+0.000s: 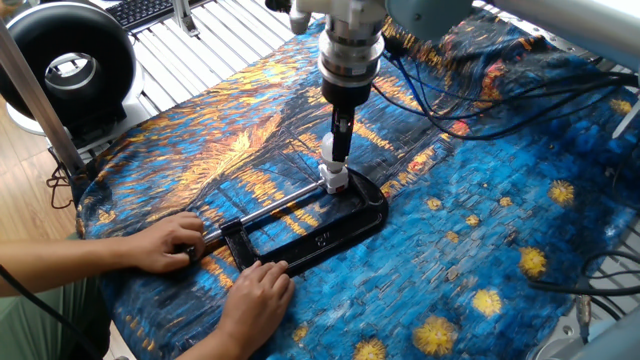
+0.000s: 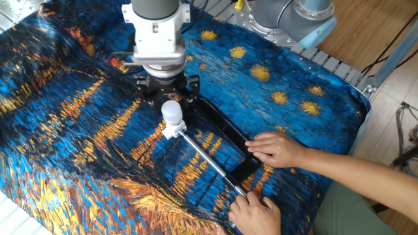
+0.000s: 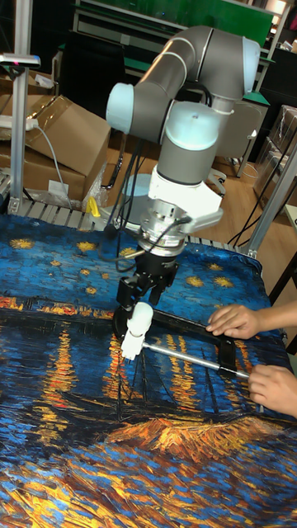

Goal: Install the light bulb by rotating it

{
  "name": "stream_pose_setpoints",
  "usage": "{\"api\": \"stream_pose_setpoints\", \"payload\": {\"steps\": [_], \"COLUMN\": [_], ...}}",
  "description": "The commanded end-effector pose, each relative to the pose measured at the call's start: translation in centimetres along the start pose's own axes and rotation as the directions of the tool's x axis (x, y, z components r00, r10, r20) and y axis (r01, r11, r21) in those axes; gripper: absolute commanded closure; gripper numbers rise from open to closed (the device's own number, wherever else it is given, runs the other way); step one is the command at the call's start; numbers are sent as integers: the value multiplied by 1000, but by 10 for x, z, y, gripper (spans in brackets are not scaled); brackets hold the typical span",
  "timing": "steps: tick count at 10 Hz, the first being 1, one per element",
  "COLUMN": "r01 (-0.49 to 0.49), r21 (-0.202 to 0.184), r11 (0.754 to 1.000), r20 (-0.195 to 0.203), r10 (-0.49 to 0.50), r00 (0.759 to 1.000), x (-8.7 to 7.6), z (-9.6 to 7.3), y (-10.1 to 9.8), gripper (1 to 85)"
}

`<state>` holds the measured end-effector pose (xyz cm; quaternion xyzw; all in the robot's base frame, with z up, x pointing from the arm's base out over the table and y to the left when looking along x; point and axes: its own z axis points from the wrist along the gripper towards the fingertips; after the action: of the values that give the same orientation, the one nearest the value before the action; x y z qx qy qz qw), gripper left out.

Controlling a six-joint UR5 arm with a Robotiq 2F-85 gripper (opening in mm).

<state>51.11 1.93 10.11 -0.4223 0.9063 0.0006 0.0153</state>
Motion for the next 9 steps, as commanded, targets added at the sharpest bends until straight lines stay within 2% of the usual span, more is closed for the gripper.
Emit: {"api": "stream_pose_setpoints", "payload": {"steps": [1,2,4,7,9], "r01": [184,238,312,342,360], "r21": [7,23,33,30,20], "r11": [983,971,949,939,933], "r20": [19,-5,-22,-19,8], "r10": [-184,-238,-312,-342,-360], "r00": [983,971,950,940,933], "x": [-8,-3,0,3,-1], "z": [-2,-2,-2,1,7], "y": [1,-4,-7,-7,-4], "gripper": [180,180,183,190,193]}}
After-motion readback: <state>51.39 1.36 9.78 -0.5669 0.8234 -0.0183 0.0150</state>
